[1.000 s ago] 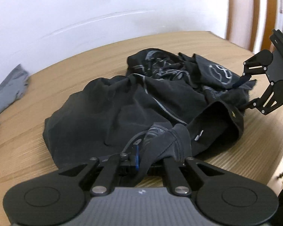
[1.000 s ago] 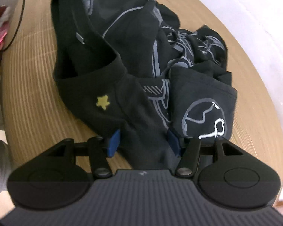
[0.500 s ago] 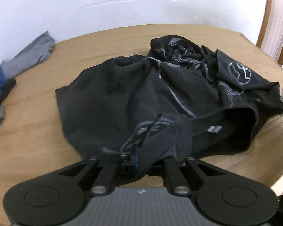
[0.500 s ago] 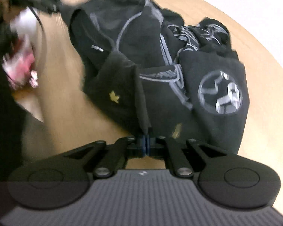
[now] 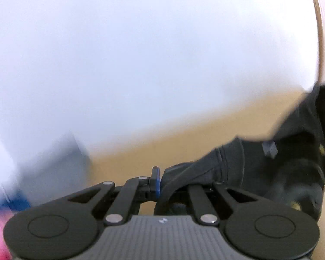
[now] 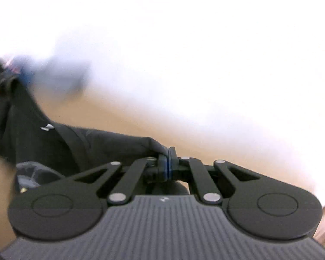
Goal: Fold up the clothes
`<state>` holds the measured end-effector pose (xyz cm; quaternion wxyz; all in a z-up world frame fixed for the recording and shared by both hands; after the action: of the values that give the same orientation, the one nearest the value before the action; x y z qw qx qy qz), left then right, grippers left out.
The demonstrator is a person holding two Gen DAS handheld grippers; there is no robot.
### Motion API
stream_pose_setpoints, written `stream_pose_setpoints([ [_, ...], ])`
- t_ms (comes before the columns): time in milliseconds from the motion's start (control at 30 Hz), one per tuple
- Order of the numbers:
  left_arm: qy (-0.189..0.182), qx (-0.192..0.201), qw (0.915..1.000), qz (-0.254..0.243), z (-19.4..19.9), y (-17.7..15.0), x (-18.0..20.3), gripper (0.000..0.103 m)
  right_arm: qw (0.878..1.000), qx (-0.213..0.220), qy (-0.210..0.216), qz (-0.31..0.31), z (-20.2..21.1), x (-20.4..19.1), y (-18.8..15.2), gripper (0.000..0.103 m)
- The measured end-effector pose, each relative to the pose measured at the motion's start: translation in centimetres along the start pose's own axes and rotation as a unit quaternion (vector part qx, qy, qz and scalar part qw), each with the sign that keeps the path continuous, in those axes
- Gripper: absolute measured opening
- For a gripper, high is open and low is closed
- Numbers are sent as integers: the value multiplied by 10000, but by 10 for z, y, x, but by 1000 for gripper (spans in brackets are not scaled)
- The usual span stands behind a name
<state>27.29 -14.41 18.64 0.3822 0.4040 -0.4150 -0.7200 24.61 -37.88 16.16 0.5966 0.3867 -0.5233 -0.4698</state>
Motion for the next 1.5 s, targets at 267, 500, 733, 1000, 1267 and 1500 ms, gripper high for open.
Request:
stream_pose_setpoints([
  [267,1412,2185,9638,-591,167,196,-63,8,9489,2895,-1032,715,112,17,227,5],
  [500,1239,1555,9770,-767,200,56,-8,10,9674,2247,-513,1053,145,-30,119,5],
  [733,69,-1046,9945,-37,137,-204,101,10,9971,-448,250,554,88,-84,-128,5],
  [1000,-132,-2807,9595,179,134,-345,156,10,9689,-2190,1062,455,87,-159,-289,5],
  [1267,-30,-3226,9460,315,137,-361,149,13,9564,-2238,1729,-734,65,-138,-260,34],
  [1500,-285,-3279,9435,380,171,-349,156,50,9362,-1803,1265,-2737,44,-47,-243,58],
])
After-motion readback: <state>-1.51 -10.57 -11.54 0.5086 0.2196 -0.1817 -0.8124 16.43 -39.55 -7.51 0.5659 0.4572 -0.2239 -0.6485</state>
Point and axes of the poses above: each gripper's, at about its wrist camera, not at the fingertips, and z roughly against the way its jaws point, x to its right, y to its top, the point moved 10 cm from there along -z, roughly the way its jaws point, and after that the axes turned 6 degrees about x, right-handed, at the moved point
